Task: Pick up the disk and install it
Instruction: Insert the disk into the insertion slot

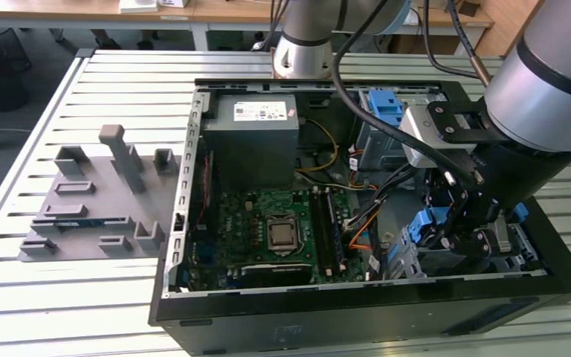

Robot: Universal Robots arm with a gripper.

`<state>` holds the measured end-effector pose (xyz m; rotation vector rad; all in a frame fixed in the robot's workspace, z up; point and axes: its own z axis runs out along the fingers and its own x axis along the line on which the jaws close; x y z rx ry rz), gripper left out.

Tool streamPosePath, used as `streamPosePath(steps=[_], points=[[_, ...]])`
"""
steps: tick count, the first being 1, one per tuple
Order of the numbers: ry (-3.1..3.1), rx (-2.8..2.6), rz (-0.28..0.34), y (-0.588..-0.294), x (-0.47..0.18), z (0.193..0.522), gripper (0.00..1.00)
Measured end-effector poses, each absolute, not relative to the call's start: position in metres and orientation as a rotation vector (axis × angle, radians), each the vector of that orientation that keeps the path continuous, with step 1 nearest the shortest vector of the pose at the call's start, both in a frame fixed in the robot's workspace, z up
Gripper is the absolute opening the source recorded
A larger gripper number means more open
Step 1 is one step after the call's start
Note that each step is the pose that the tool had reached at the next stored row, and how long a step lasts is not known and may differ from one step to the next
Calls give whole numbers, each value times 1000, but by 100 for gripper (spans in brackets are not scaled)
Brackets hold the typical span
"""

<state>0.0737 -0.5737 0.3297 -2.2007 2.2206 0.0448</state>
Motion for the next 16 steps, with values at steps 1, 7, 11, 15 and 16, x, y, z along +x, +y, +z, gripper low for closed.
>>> streamPosePath(steps=[1,7,11,15,16], points=[[2221,-2201,45,-574,74,330,36],[2221,-2202,46,-574,74,330,36],[2221,-2202,47,-574,74,330,36],[2221,-2202,47,-574,74,330,36],[2221,-2203,48,-574,74,330,36]])
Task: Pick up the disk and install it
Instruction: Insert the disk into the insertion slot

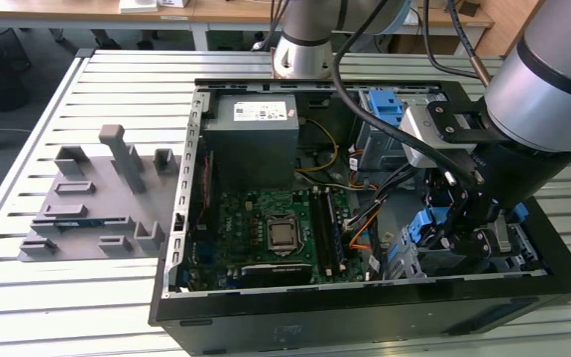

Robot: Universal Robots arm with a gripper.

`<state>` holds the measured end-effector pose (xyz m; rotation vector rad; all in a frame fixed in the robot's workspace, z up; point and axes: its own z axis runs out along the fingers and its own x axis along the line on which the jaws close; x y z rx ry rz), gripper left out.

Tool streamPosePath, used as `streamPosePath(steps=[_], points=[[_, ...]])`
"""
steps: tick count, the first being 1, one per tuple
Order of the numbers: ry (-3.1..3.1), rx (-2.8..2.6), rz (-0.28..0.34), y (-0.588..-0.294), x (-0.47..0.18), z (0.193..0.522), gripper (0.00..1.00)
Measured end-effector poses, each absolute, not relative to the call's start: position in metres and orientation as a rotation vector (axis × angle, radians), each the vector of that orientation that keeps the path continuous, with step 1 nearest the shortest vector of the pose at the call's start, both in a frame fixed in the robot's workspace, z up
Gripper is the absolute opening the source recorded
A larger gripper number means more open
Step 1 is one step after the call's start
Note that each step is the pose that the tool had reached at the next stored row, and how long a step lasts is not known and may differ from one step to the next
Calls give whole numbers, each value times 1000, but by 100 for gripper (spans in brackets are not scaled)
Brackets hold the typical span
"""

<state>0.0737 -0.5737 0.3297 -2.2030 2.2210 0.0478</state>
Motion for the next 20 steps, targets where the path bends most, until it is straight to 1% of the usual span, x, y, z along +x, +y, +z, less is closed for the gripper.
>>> streamPosePath(steps=[20], points=[[2221,-2204,49,-574,74,330,36]])
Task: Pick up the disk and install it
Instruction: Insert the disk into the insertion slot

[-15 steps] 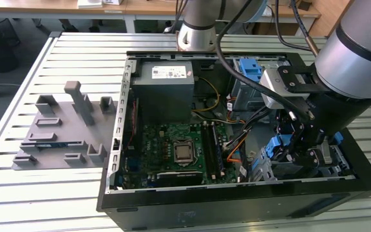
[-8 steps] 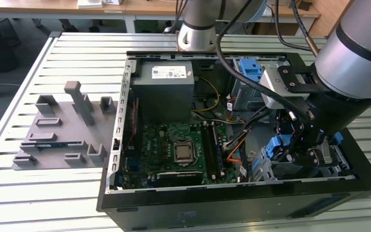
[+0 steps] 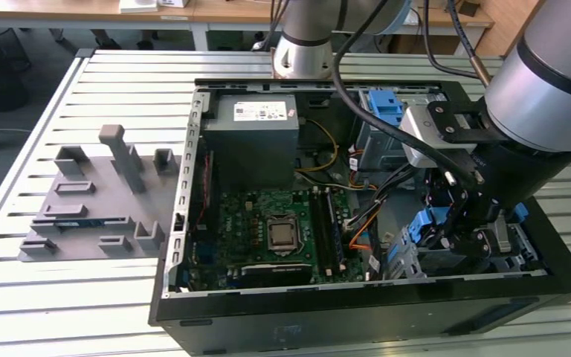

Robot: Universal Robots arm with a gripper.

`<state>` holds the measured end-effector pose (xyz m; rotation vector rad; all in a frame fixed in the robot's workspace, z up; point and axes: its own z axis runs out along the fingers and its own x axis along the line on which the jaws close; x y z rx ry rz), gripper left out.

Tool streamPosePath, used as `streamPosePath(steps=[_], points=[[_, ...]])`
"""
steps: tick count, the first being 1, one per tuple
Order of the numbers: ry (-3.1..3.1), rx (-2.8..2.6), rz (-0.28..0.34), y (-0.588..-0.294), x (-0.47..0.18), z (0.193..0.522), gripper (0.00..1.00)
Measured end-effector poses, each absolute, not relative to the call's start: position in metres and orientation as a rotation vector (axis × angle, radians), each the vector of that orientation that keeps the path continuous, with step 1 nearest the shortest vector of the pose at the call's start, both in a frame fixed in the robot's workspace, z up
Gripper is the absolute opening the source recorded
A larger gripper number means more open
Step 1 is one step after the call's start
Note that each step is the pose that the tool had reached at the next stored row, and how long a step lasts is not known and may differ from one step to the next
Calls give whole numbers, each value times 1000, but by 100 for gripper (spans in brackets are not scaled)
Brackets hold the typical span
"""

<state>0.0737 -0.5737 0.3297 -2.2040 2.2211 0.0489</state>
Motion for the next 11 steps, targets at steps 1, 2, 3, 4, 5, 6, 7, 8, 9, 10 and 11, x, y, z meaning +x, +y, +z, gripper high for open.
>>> streamPosePath(steps=[1,2,3,4,5,6,7,8,9,10,11], points=[[2221,-2204,49,-574,74,330,36],[2221,-2204,49,-574,74,330,36],[2221,-2204,49,-574,74,330,36],[2221,-2204,49,-574,74,330,36],[2221,-2204,49,-574,74,330,36],[2221,-2204,49,-574,74,330,36],[2221,-2204,49,-574,74,330,36],[2221,-2204,49,-574,74,330,38],[2221,-2204,49,-574,74,330,38],[2221,-2204,49,-574,74,330,44],[2221,-2204,49,-574,74,330,44]])
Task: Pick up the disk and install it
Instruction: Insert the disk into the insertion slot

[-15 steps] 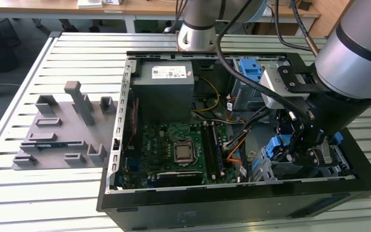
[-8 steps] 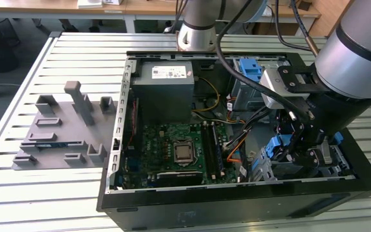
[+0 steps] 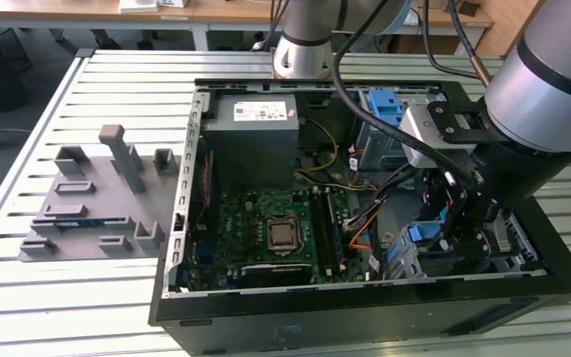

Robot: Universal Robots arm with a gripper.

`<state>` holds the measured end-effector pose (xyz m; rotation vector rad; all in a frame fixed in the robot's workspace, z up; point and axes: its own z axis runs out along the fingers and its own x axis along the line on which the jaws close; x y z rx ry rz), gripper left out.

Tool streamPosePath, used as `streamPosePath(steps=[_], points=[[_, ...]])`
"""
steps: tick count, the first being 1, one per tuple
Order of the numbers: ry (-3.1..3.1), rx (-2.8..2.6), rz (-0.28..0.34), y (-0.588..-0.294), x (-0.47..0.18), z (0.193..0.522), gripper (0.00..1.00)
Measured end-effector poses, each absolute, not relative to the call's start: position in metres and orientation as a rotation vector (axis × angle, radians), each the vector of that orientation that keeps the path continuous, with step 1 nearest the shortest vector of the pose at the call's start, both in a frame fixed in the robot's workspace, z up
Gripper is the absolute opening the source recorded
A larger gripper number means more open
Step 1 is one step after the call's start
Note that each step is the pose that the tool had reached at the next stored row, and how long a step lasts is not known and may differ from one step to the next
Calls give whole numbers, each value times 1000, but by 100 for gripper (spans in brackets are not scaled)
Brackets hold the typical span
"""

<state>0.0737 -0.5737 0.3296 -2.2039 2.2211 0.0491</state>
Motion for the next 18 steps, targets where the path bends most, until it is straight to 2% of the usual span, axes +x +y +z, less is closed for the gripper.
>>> streamPosePath(steps=[14,17,18], points=[[2221,-2204,49,-574,74,330,44],[2221,-2204,49,-574,74,330,42],[2221,-2204,49,-574,74,330,35]])
